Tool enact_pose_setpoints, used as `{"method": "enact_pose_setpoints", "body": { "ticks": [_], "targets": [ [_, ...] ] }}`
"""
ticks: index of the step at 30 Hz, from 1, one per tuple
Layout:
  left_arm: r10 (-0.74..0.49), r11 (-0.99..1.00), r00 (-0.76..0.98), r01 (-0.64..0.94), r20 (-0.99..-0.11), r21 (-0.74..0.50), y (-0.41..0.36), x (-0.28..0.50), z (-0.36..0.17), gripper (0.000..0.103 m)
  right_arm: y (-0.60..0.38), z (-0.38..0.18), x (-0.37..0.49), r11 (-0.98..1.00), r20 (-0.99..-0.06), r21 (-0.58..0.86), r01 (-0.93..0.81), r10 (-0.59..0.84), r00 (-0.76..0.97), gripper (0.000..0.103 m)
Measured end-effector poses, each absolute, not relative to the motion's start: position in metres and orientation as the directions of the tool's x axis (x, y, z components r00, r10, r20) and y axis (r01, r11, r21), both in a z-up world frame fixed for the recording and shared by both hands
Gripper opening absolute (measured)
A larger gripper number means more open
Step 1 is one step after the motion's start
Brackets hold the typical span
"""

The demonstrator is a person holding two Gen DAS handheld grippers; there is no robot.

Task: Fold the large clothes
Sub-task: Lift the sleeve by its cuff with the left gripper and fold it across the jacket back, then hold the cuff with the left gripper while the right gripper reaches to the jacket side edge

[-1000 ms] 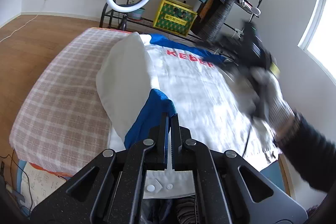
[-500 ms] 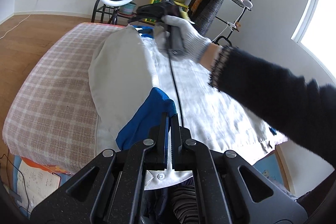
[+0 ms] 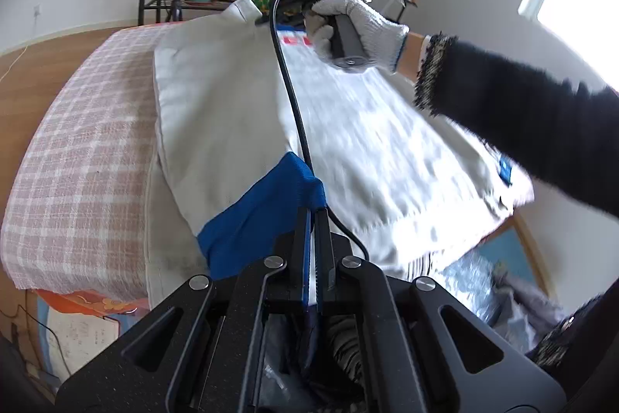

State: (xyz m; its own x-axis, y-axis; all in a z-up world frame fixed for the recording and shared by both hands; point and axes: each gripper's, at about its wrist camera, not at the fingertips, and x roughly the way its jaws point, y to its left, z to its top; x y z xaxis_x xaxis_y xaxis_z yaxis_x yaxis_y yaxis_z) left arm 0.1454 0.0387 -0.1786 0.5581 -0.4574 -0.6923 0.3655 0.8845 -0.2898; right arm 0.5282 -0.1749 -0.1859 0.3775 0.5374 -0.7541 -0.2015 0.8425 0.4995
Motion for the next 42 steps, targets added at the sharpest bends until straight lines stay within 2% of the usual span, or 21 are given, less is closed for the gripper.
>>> {"method": "enact_pose_setpoints", "body": {
  "ticks": [3, 6, 8, 13, 14, 15, 17, 19, 21, 23, 29, 32, 33, 34, 35, 36, 38, 39, 42],
  "targets": [
    [-0.433, 0.893, 0.559, 0.374, -0.707, -0.251, 0.036, 0.138, -0.180, 0.000, -0.179, -0.205, 0.523, 0.900, -0.839, 0.397, -0.182, 0.436, 0.325, 0.003],
    [-0.408, 0.901, 0.571, 0.378, -0.712, -0.214, 0.034, 0.129, -0.179, 0.000, -0.174, -0.206, 0.519, 0.926, -0.885, 0.322, -0.198, 0.368, 0.285, 0.007],
    [-0.380, 0.911, 0.586, 0.369, -0.715, -0.182, 0.036, 0.122, -0.178, 0.000, -0.174, -0.199, 0.513, 0.931, -0.890, 0.301, -0.205, 0.352, 0.290, 0.009],
    [-0.366, 0.921, 0.585, 0.340, -0.724, -0.192, 0.049, 0.104, -0.174, 0.000, -0.184, -0.180, 0.492, 0.920, -0.874, 0.318, -0.229, 0.378, 0.307, 0.014],
    [-0.357, 0.927, 0.589, 0.320, -0.725, -0.196, 0.053, 0.103, -0.173, 0.005, -0.186, -0.178, 0.484, 0.913, -0.867, 0.336, -0.231, 0.396, 0.302, 0.014],
    [-0.345, 0.934, 0.594, 0.289, -0.726, -0.208, 0.061, 0.102, -0.174, 0.018, -0.189, -0.175, 0.473, 0.902, -0.858, 0.360, -0.239, 0.420, 0.296, 0.014],
    [-0.339, 0.941, 0.598, 0.221, -0.726, -0.257, 0.079, 0.105, -0.177, 0.037, -0.193, -0.173, 0.452, 0.885, -0.846, 0.385, -0.262, 0.451, 0.284, 0.020],
    [-0.365, 0.928, 0.574, 0.161, -0.733, -0.336, 0.095, 0.114, -0.186, 0.040, -0.192, -0.175, 0.430, 0.870, -0.842, 0.397, -0.292, 0.472, 0.262, 0.026],
    [-0.402, 0.902, 0.528, 0.087, -0.748, -0.423, 0.108, 0.127, -0.202, 0.045, -0.191, -0.181, 0.410, 0.855, -0.839, 0.416, -0.311, 0.492, 0.231, 0.027],
    [-0.426, 0.877, 0.499, 0.023, -0.755, -0.480, 0.116, 0.138, -0.218, 0.046, -0.189, -0.192, 0.391, 0.840, -0.837, 0.441, -0.316, 0.512, 0.193, 0.027],
    [-0.569, 0.718, 0.453, -0.134, -0.686, -0.683, 0.143, 0.157, -0.254, 0.046, -0.179, -0.217, 0.348, 0.784, -0.800, 0.552, -0.283, 0.594, 0.084, 0.028],
    [-0.587, 0.682, 0.463, -0.158, -0.664, -0.714, 0.151, 0.160, -0.257, 0.046, -0.173, -0.223, 0.317, 0.737, -0.762, 0.608, -0.294, 0.646, 0.045, 0.028],
    [-0.591, 0.680, 0.459, -0.157, -0.663, -0.716, 0.150, 0.162, -0.257, 0.042, -0.169, -0.223, 0.308, 0.721, -0.750, 0.623, -0.303, 0.661, 0.032, 0.028],
    [-0.588, 0.685, 0.458, -0.156, -0.667, -0.712, 0.148, 0.163, -0.258, 0.033, -0.165, -0.224, 0.299, 0.707, -0.740, 0.634, -0.315, 0.672, 0.018, 0.028],
    [-0.578, 0.701, 0.445, -0.158, -0.684, -0.696, 0.146, 0.165, -0.259, 0.013, -0.159, -0.225, 0.291, 0.693, -0.733, 0.641, -0.329, 0.680, 0.003, 0.028],
    [-0.570, 0.714, 0.432, -0.160, -0.698, -0.682, 0.144, 0.168, -0.260, 0.008, -0.154, -0.226, 0.284, 0.685, -0.731, 0.644, -0.342, 0.682, -0.009, 0.028],
    [-0.561, 0.717, 0.440, -0.163, -0.701, -0.677, 0.141, 0.169, -0.260, 0.005, -0.142, -0.228, 0.274, 0.682, -0.741, 0.629, -0.373, 0.671, -0.023, 0.023],
    [-0.546, 0.729, 0.451, -0.161, -0.707, -0.665, 0.140, 0.168, -0.256, 0.004, -0.135, -0.228, 0.269, 0.680, -0.748, 0.618, -0.395, 0.663, -0.028, 0.007],
    [-0.487, 0.774, 0.483, -0.147, -0.728, -0.616, 0.144, 0.159, -0.241, 0.003, -0.122, -0.221, 0.260, 0.674, -0.748, 0.607, -0.422, 0.664, -0.015, 0.004]
  ]
}}
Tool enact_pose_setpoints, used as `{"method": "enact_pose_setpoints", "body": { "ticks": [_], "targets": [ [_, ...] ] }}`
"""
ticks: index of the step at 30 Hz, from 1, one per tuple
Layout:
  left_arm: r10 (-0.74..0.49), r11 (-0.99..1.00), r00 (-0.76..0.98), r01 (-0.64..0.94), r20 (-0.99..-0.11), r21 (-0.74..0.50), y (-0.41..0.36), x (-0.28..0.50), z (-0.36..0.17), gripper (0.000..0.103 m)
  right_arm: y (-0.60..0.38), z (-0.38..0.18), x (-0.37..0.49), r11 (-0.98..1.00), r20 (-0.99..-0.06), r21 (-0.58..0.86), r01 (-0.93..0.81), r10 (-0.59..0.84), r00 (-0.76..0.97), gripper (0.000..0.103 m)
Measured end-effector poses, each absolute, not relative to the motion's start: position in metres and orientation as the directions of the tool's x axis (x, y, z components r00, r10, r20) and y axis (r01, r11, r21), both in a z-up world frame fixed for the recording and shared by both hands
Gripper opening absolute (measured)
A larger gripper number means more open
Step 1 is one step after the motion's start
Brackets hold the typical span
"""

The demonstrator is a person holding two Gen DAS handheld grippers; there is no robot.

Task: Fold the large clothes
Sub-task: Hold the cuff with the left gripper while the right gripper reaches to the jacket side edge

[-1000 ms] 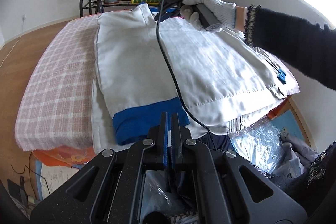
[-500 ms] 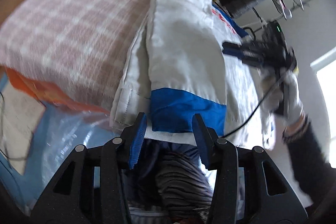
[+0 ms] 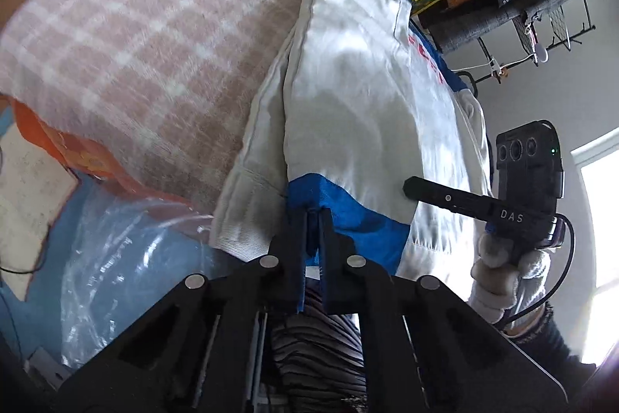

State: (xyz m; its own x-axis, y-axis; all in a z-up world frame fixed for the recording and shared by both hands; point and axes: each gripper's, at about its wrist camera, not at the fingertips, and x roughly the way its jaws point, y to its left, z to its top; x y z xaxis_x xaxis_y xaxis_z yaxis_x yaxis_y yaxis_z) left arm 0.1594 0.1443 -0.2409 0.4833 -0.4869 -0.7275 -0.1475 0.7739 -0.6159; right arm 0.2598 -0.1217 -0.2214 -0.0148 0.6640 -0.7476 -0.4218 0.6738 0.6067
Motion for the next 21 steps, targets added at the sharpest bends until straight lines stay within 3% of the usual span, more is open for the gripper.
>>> {"method": "enact_pose_setpoints", "body": {
  "ticks": [6, 9, 18, 19, 21],
  "targets": [
    [-0.351, 0.859, 0.508, -0.159, -0.787, -0.486, 0.153, 0.142, -0.229, 0.002, -0.094, -0.219, 0.240, 0.642, -0.755, 0.586, -0.494, 0.655, -0.043, 0.003],
    [-0.350, 0.867, 0.471, -0.163, -0.810, -0.470, 0.148, 0.145, -0.243, 0.002, -0.080, -0.234, 0.241, 0.686, -0.809, 0.517, -0.513, 0.586, -0.031, 0.003],
    [-0.308, 0.915, 0.478, -0.088, -0.822, -0.394, 0.130, 0.149, -0.242, 0.003, -0.096, -0.234, 0.244, 0.726, -0.820, 0.506, -0.466, 0.573, 0.001, 0.003],
    [-0.299, 0.920, 0.478, -0.086, -0.826, -0.382, 0.130, 0.149, -0.243, 0.003, -0.096, -0.234, 0.243, 0.723, -0.821, 0.507, -0.469, 0.570, -0.010, 0.006],
    [-0.300, 0.915, 0.484, -0.098, -0.822, -0.391, 0.134, 0.145, -0.241, 0.011, -0.099, -0.230, 0.242, 0.721, -0.835, 0.492, -0.488, 0.549, -0.031, 0.011]
  ]
}}
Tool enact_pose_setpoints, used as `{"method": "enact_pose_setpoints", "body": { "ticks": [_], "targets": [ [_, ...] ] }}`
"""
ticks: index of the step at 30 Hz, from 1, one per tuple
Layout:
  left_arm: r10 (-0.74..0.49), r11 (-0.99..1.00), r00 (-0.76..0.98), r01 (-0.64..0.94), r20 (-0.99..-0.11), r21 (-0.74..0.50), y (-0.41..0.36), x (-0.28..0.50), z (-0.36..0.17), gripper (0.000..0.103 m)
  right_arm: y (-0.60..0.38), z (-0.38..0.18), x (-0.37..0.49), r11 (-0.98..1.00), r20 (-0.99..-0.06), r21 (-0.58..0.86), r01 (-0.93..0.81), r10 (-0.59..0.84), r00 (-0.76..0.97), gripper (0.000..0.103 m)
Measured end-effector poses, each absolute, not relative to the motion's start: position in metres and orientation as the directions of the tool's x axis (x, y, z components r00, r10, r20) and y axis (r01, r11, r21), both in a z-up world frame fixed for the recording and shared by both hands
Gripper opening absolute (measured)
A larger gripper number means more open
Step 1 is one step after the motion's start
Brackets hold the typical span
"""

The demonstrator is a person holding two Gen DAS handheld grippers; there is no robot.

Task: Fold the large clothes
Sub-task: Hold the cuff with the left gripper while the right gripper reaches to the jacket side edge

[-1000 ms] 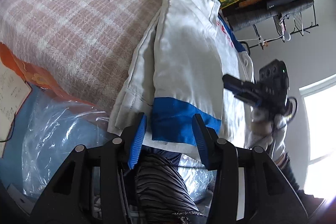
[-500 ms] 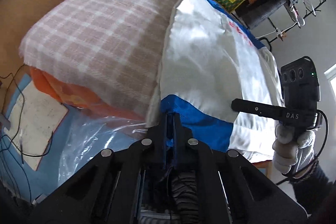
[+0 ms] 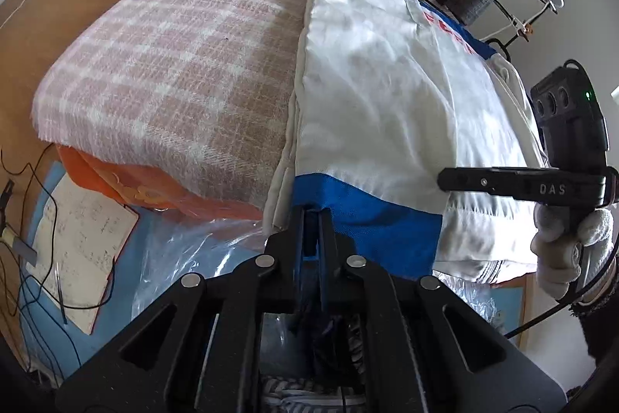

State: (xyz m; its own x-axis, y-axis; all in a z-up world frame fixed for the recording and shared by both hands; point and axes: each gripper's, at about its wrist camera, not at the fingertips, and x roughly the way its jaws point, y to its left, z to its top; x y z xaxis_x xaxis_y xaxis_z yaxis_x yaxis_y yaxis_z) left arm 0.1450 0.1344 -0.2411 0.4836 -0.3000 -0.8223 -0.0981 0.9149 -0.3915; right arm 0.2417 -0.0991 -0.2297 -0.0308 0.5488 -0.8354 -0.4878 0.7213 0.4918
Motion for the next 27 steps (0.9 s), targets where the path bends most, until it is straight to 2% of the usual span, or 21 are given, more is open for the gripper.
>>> {"method": "enact_pose_setpoints", "body": {
  "ticks": [1, 2, 3, 5, 11, 14, 16, 17, 19, 21, 27],
  "targets": [
    [-0.303, 0.911, 0.491, -0.103, -0.817, -0.400, 0.139, 0.143, -0.239, 0.014, -0.101, -0.226, 0.240, 0.724, -0.845, 0.473, -0.502, 0.535, -0.025, 0.011],
    [-0.295, 0.909, 0.508, -0.113, -0.809, -0.402, 0.144, 0.139, -0.236, 0.023, -0.102, -0.222, 0.238, 0.725, -0.851, 0.457, -0.515, 0.525, -0.016, 0.011],
    [-0.285, 0.906, 0.523, -0.125, -0.803, -0.403, 0.148, 0.136, -0.233, 0.042, -0.104, -0.216, 0.237, 0.724, -0.854, 0.442, -0.529, 0.520, -0.002, 0.011],
    [-0.284, 0.892, 0.552, -0.148, -0.784, -0.428, 0.158, 0.134, -0.231, 0.061, -0.106, -0.203, 0.234, 0.717, -0.849, 0.417, -0.558, 0.527, 0.043, 0.011],
    [-0.396, 0.804, 0.499, -0.217, -0.770, -0.554, 0.175, 0.154, -0.258, 0.062, -0.103, -0.198, 0.239, 0.707, -0.824, 0.419, -0.570, 0.560, 0.089, 0.011],
    [-0.446, 0.767, 0.478, -0.230, -0.756, -0.598, 0.173, 0.161, -0.268, 0.062, -0.100, -0.210, 0.242, 0.719, -0.831, 0.413, -0.559, 0.549, 0.092, 0.011],
    [-0.457, 0.764, 0.478, -0.219, -0.750, -0.606, 0.170, 0.163, -0.267, 0.050, -0.096, -0.217, 0.243, 0.721, -0.831, 0.417, -0.554, 0.549, 0.089, 0.011],
    [-0.464, 0.765, 0.474, -0.211, -0.748, -0.608, 0.168, 0.164, -0.267, 0.041, -0.096, -0.220, 0.244, 0.723, -0.832, 0.418, -0.550, 0.548, 0.088, 0.011],
    [-0.470, 0.765, 0.472, -0.203, -0.746, -0.611, 0.165, 0.164, -0.267, 0.031, -0.090, -0.227, 0.244, 0.728, -0.835, 0.421, -0.542, 0.544, 0.083, 0.011],
    [-0.475, 0.762, 0.484, -0.191, -0.735, -0.619, 0.165, 0.162, -0.264, 0.016, -0.086, -0.232, 0.245, 0.729, -0.838, 0.422, -0.538, 0.541, 0.075, 0.011],
    [-0.481, 0.759, 0.546, -0.133, -0.686, -0.637, 0.161, 0.156, -0.242, 0.011, -0.078, -0.228, 0.242, 0.722, -0.878, 0.358, -0.592, 0.477, 0.051, 0.012]
  ]
}}
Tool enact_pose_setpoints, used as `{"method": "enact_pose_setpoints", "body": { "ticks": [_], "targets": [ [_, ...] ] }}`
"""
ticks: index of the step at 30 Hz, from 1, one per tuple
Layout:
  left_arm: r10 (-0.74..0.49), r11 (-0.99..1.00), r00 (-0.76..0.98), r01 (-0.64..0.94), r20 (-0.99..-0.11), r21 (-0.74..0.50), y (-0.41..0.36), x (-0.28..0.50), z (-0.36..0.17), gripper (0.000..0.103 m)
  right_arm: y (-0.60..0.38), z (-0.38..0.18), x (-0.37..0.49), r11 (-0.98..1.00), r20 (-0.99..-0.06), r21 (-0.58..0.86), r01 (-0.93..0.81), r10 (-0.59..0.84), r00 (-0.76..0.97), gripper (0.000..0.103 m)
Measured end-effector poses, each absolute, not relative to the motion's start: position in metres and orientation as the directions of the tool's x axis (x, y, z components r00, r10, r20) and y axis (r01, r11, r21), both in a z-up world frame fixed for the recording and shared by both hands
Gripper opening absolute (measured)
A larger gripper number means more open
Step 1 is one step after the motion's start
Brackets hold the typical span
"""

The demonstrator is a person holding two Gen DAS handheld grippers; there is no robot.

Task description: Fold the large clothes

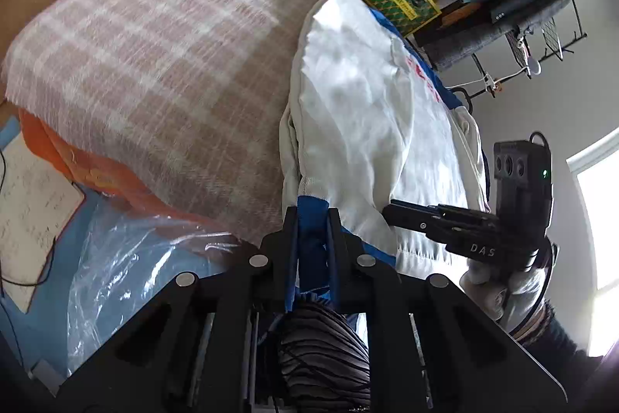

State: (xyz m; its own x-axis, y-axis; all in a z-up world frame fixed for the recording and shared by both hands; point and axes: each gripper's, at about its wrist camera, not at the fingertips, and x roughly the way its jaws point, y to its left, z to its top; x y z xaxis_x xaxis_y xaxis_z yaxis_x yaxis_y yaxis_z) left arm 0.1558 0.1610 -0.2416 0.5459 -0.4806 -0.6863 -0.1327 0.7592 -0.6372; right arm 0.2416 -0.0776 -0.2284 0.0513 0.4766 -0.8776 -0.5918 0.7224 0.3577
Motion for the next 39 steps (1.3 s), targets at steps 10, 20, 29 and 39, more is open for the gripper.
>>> {"method": "enact_pose_setpoints", "body": {
  "ticks": [10, 20, 29, 39],
  "targets": [
    [-0.478, 0.787, 0.580, -0.050, -0.659, -0.615, 0.148, 0.159, -0.225, 0.010, -0.070, -0.197, 0.315, 0.786, -0.845, 0.329, -0.524, 0.492, 0.207, 0.018],
    [-0.509, 0.769, 0.585, -0.019, -0.631, -0.639, 0.145, 0.164, -0.223, 0.010, -0.046, -0.241, 0.392, 0.872, -0.883, 0.216, -0.439, 0.366, 0.293, 0.019],
    [-0.503, 0.808, 0.598, 0.069, -0.625, -0.585, 0.123, 0.168, -0.210, 0.010, -0.029, -0.186, 0.424, 0.831, -0.855, 0.333, -0.446, 0.465, 0.229, 0.064],
    [-0.504, 0.830, 0.609, 0.145, -0.613, -0.539, 0.101, 0.170, -0.198, 0.009, 0.062, -0.205, 0.453, 0.872, -0.958, 0.048, -0.487, 0.178, 0.225, 0.068]
  ]
}}
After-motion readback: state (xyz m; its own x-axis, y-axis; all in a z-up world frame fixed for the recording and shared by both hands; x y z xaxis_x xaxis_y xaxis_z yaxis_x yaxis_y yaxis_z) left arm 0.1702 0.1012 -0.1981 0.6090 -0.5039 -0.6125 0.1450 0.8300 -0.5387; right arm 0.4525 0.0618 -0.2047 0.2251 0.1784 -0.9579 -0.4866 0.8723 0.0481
